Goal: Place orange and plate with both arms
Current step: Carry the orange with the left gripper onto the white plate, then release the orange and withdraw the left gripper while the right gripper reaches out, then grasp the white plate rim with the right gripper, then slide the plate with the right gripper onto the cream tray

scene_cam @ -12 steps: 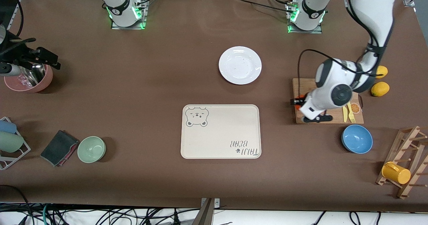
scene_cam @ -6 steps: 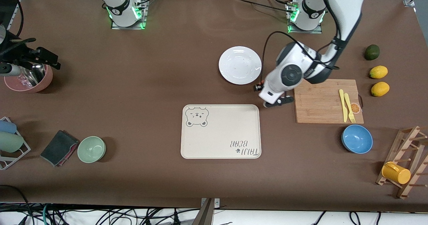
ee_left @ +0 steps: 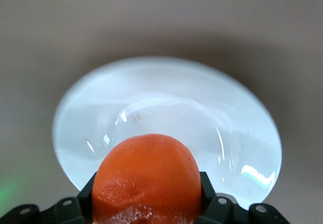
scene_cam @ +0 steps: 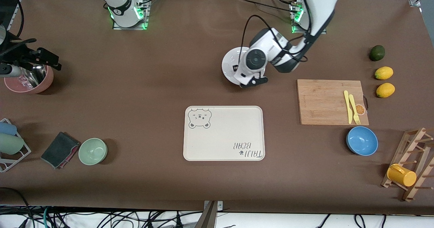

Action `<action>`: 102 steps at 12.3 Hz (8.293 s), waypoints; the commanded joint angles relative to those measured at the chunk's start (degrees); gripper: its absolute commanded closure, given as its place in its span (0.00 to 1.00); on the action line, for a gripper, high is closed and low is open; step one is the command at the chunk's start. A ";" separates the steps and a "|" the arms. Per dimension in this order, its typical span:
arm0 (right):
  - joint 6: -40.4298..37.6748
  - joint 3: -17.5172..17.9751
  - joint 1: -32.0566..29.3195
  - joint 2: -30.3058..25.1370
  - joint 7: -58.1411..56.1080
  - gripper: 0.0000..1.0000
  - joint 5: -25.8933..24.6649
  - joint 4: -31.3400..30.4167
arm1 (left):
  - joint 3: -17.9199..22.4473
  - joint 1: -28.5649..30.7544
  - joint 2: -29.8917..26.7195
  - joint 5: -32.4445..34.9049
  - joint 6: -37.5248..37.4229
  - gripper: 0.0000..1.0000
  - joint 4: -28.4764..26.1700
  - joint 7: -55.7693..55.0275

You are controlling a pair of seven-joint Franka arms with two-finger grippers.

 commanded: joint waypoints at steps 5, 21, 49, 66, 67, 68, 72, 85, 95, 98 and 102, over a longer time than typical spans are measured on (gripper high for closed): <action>-1.01 0.12 -0.12 0.33 0.08 0.00 0.69 1.33 | 0.66 -2.71 4.81 -0.26 0.17 0.03 1.48 0.10; -13.40 2.57 15.25 6.47 0.17 0.00 11.12 0.20 | 10.33 26.36 4.20 12.31 -31.30 0.00 32.33 30.76; 50.75 14.35 36.78 33.72 -39.46 0.18 94.98 -18.09 | 30.11 15.23 -26.21 0.89 -26.64 0.00 21.52 60.66; 56.03 14.53 41.80 36.63 -49.84 0.94 103.17 -18.97 | 29.84 15.05 -26.04 0.97 -26.99 0.00 21.43 60.57; 56.03 14.53 41.80 36.54 -49.93 1.00 103.18 -18.97 | 29.84 15.05 -26.12 0.97 -26.99 0.00 21.43 60.57; 56.03 14.53 41.71 36.36 -49.93 1.00 103.18 -18.97 | 29.84 14.96 -26.04 0.97 -26.99 0.00 21.43 60.57; 56.03 14.27 41.54 34.52 -49.49 1.00 103.35 -18.71 | 29.84 14.88 -26.04 0.97 -26.99 0.00 21.43 60.57; 55.59 2.77 39.00 33.27 -33.15 1.00 106.52 -7.31 | 29.84 14.70 -26.04 1.06 -27.26 0.00 21.34 60.57; 55.50 0.82 34.77 54.90 -20.74 1.00 91.31 19.88 | 29.84 14.61 -26.04 1.06 -27.43 0.00 21.34 60.57; 55.24 0.74 34.33 55.88 -21.01 1.00 90.61 19.79 | 29.84 14.52 -26.04 1.06 -27.52 0.00 21.34 60.57; 53.92 0.39 32.93 54.29 -20.92 1.00 87.71 16.81 | 29.75 14.52 -26.04 1.06 -27.43 0.00 21.34 60.57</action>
